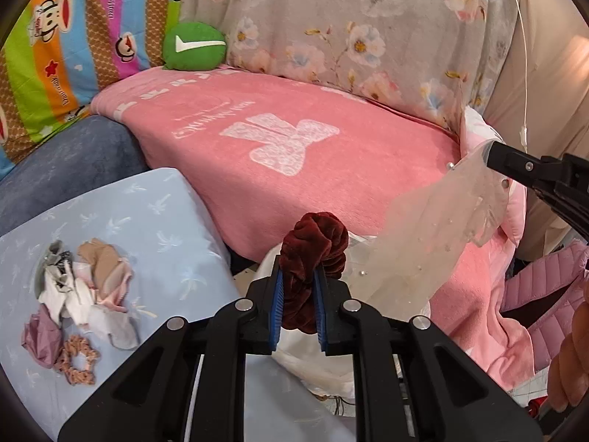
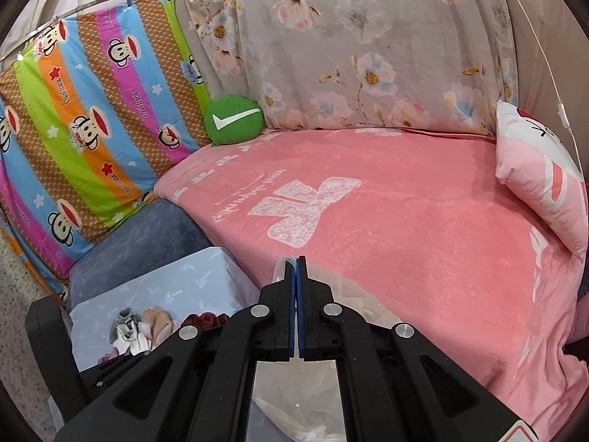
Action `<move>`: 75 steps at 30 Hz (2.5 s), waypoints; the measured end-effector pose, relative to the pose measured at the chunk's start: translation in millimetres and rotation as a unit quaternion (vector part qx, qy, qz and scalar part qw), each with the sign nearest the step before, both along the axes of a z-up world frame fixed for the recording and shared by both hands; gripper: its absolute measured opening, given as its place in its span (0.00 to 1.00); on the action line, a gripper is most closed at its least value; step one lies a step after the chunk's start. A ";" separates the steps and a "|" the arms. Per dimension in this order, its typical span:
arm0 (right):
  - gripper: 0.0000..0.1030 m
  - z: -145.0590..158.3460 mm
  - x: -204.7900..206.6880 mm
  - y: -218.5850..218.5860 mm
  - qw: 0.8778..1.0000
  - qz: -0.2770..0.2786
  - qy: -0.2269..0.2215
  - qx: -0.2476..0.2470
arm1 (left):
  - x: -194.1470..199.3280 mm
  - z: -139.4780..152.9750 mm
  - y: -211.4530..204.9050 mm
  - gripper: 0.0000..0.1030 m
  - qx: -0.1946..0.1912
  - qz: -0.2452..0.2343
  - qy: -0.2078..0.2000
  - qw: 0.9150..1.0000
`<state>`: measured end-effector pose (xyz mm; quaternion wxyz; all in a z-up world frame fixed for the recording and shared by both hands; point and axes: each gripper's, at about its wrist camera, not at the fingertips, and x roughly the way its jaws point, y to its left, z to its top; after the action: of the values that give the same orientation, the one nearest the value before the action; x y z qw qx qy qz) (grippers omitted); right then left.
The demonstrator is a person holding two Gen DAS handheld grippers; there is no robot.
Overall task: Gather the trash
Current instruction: 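Lift scrunchie with left tool while right tool carries tulle toward white bin, then open both tools over the white bin to drop scrunchie and tulle, then move both tools back over the remaining fabric pile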
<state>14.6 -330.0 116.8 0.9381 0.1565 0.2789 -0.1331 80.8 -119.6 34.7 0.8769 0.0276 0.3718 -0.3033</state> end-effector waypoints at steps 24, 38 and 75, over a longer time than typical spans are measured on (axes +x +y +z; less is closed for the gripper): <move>0.34 -36.7 4.0 -0.7 0.999 -0.006 0.028 0.019 | 3.3 -11.3 -0.1 0.67 0.019 0.026 -0.008 0.999; 0.39 -69.6 10.4 55.8 0.997 0.041 0.057 0.022 | 11.7 -27.9 72.2 0.75 0.022 0.106 0.006 0.994; 0.55 -167.3 86.7 245.6 0.972 0.171 0.155 0.039 | 49.0 -101.0 281.8 0.77 0.019 0.298 0.097 0.949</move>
<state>101.3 -84.4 -50.5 0.8853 0.1203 0.4488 0.0177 129.7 162.1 -66.4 0.8863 -0.0972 0.4523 -0.0217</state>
